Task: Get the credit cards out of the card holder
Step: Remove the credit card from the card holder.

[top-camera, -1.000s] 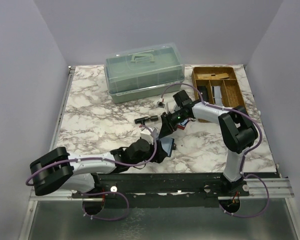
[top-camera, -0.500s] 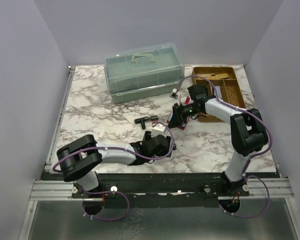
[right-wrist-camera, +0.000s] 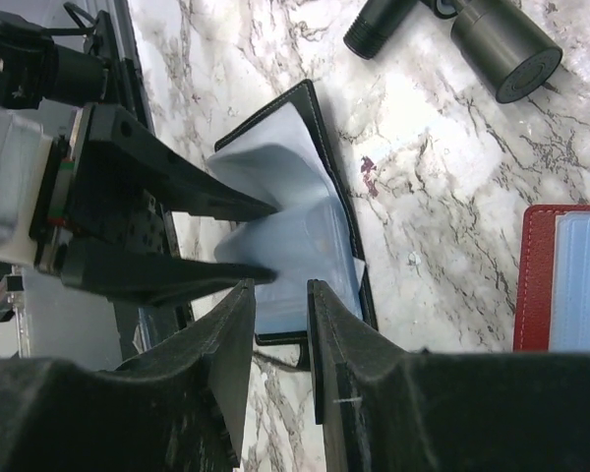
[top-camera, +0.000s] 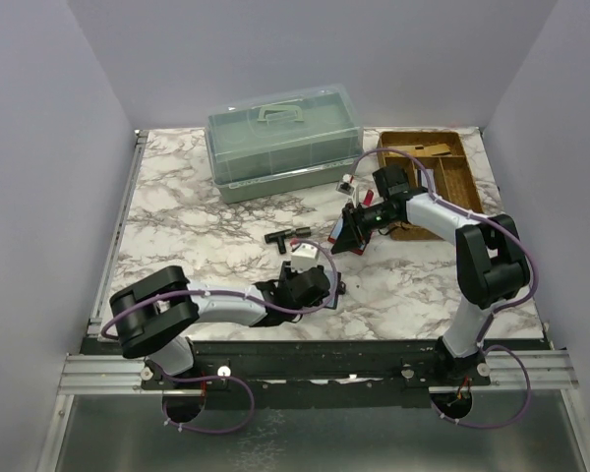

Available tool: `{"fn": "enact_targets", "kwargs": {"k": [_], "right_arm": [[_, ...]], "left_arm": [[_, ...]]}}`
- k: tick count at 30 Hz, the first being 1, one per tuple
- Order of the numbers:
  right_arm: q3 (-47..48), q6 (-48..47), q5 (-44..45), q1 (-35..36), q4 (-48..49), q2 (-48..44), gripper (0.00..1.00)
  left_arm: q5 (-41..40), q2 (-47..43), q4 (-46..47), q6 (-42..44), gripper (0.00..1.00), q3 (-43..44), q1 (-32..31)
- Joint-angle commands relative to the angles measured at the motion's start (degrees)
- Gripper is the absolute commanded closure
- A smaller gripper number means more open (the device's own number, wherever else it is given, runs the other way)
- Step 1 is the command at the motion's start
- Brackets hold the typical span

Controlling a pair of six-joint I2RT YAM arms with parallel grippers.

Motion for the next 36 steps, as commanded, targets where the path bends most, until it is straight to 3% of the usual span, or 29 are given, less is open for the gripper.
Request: {"fn": "enact_targets", "kwargs": {"k": [1, 12, 18, 23, 29, 36], "right_arm": [[-1.1, -2.8, -1.1, -0.2, -2.2, -1.7, 0.66], [-2.0, -5.9, -3.7, 4.6, -4.0, 1.3, 0.66], [-2.3, -10.2, 1.9, 12.5, -4.2, 2.6, 0.67], [-5.6, -13.3, 9.4, 17.9, 0.2, 1.8, 0.72], [-5.6, -10.5, 17.1, 21.2, 3.3, 4.5, 0.77], [-4.3, -4.9, 23.0, 21.2, 5.9, 5.6, 0.79]], "left_arm": [[2.3, -4.8, -1.4, -6.5, 0.54, -7.1, 1.3], [12.3, -15.3, 13.3, -18.3, 0.55, -21.7, 7.9], [11.6, -20.1, 13.5, -25.7, 0.68, -26.5, 10.4], [11.0, -25.5, 13.6, -30.0, 0.66, -30.6, 11.4], [8.5, -35.4, 5.4, -32.7, 0.55, -32.0, 11.8], [4.4, -48.3, -11.3, -35.0, 0.53, -31.6, 12.0]]}}
